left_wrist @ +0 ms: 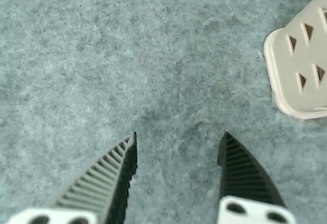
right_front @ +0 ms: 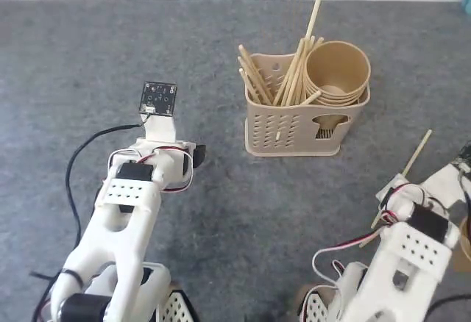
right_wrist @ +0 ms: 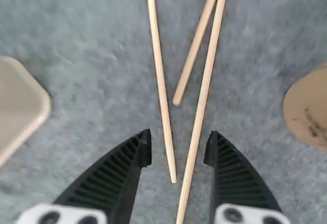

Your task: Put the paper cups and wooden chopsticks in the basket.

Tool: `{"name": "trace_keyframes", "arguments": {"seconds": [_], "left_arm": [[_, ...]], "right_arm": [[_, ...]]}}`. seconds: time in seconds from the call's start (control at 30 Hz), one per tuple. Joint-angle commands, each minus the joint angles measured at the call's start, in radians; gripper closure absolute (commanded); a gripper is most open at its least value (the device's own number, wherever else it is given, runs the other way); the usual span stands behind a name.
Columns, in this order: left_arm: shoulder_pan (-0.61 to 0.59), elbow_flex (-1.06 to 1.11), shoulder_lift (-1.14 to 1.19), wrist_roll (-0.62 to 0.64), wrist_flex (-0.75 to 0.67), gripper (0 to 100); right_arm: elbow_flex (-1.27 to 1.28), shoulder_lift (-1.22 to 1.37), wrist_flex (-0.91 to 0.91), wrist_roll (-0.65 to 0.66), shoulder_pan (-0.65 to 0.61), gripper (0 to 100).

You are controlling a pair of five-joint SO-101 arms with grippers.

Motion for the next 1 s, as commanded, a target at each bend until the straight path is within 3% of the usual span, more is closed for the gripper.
{"name": "trace_keyframes", "arguments": {"seconds": [0.0,0.6,0.97], "left_arm": [[0.0,-0.041,0.0,-0.009,-0.025,75],[-0.008,-0.035,0.0,-0.002,-0.023,75],[-0.002,-0.036,0.0,-0.002,-0.023,75]], "right_arm": [[0.037,0.073,-0.11,-0.029,-0.01,81.9],[0.034,0.12,-0.154,-0.014,0.053,81.9],[-0.153,0.173,-0.143,-0.018,-0.015,82.1]]}}
